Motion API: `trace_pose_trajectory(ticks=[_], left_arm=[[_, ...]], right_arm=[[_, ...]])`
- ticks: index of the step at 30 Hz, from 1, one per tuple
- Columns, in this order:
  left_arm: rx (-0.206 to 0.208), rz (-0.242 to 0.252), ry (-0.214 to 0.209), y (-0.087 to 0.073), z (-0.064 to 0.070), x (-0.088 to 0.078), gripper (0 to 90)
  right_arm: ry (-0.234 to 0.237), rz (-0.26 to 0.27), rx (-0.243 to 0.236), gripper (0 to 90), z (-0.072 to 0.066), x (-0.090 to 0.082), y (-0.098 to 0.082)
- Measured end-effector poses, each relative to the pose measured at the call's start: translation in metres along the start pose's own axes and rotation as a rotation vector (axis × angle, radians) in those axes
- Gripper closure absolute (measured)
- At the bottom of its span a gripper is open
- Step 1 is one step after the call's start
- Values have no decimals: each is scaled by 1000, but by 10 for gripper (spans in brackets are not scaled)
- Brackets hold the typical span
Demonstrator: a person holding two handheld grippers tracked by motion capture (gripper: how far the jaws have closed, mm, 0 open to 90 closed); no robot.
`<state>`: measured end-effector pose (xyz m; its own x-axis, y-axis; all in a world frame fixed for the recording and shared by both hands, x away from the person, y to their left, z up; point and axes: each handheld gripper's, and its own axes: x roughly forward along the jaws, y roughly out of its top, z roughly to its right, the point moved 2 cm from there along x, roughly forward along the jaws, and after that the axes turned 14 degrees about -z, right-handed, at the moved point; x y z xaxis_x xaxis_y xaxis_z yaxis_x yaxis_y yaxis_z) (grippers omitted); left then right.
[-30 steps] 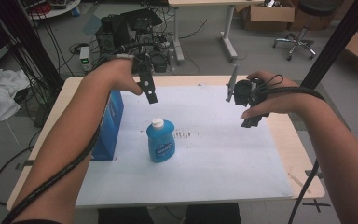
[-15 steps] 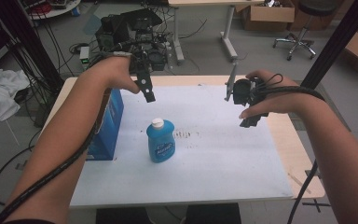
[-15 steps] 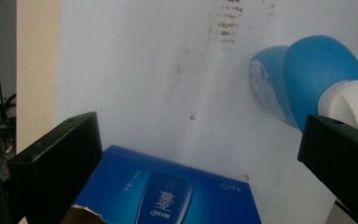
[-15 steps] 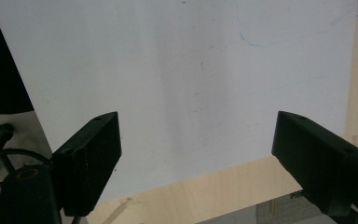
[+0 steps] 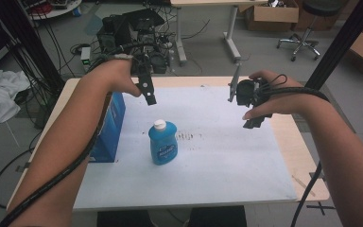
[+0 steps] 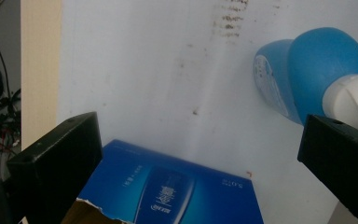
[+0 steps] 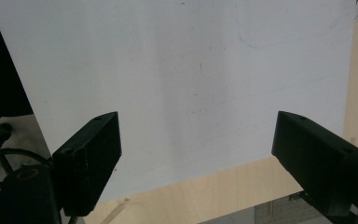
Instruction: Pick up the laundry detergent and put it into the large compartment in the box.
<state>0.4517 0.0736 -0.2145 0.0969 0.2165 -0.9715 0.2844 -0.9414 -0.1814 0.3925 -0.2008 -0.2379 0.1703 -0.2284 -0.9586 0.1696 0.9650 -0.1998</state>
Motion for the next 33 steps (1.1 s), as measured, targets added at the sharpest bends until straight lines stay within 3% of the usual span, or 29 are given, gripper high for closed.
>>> trace_pose_trajectory(ticks=[3, 6, 9, 12, 25, 33], left_arm=[[-3, -11, -1, -1, 4, -4, 4], [2, -16, -34, -3, 9, -6, 3], [-3, -58, -38, -6, 14, -7, 3], [-4, -34, -49, -9, 22, -10, 3], [-2, -26, -52, -11, 45, -16, 2], [-11, -22, -61, -11, 52, -16, 2]], right_arm=[[-9, -2, -8, 157, -2, -1, 1], [-11, 4, -12, 157, -3, -2, 0], [-14, 4, -14, 157, -4, -1, -1], [-16, 1, -22, 157, -8, -1, 1], [-27, 8, -32, 157, -15, -2, 2], [-25, 7, -52, 157, -17, 2, 7]])
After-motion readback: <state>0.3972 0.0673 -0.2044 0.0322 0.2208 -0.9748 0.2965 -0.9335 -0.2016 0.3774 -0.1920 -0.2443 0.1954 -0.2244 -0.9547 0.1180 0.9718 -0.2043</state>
